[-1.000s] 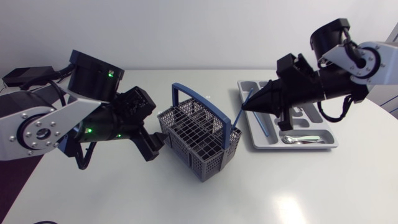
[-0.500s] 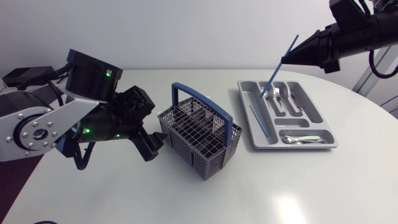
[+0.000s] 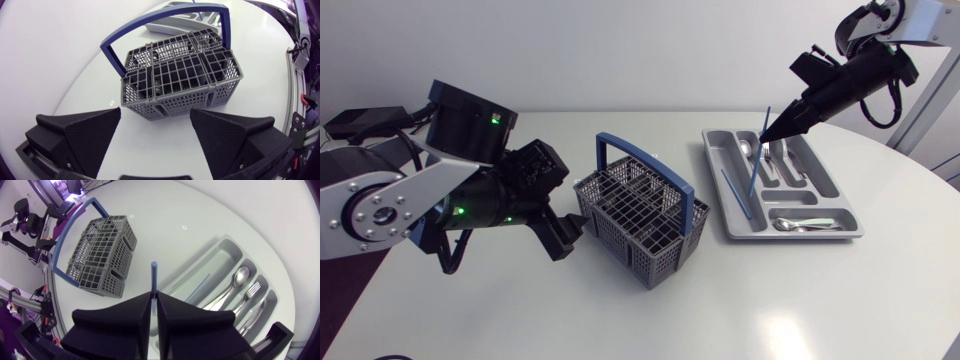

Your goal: Unload the cutlery basket into the drawer organizer.

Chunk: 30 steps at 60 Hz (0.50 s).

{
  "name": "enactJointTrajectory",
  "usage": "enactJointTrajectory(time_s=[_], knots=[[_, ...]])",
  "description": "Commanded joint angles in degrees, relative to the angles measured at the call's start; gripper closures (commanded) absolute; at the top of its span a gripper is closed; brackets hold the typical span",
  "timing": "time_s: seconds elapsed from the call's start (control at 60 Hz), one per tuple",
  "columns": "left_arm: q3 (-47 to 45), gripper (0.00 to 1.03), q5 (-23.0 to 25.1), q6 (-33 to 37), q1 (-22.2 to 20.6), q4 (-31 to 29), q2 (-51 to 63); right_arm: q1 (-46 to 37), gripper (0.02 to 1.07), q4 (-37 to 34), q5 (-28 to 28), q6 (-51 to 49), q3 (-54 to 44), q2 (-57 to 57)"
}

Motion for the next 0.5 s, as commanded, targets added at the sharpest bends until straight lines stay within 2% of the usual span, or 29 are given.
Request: enactJointTrajectory(time_s=[0.0, 0.1, 0.2, 0.483], knots=[[-0.6, 0.07, 0.33, -0.97, -0.53, -0.49, -0.69, -0.39, 1.02, -3.92, 1.72, 1.81, 5.6, 5.53], [-0.51, 0.07, 0.33, -0.97, -0.8, -0.49, -0.6, -0.21, 1.02, -8.84, 2.77, 2.77, 12.45, 11.51], [-0.51, 0.07, 0.33, -1.06, -0.8, -0.4, -0.52, 0.14, 1.02, -9.55, 4.26, 5.67, 17.02, 15.64], [-0.42, 0.07, 0.33, -0.97, -0.8, -0.4, -0.25, 2.6, 1.02, -10.25, 6.55, 10.07, 20.36, 21.62]])
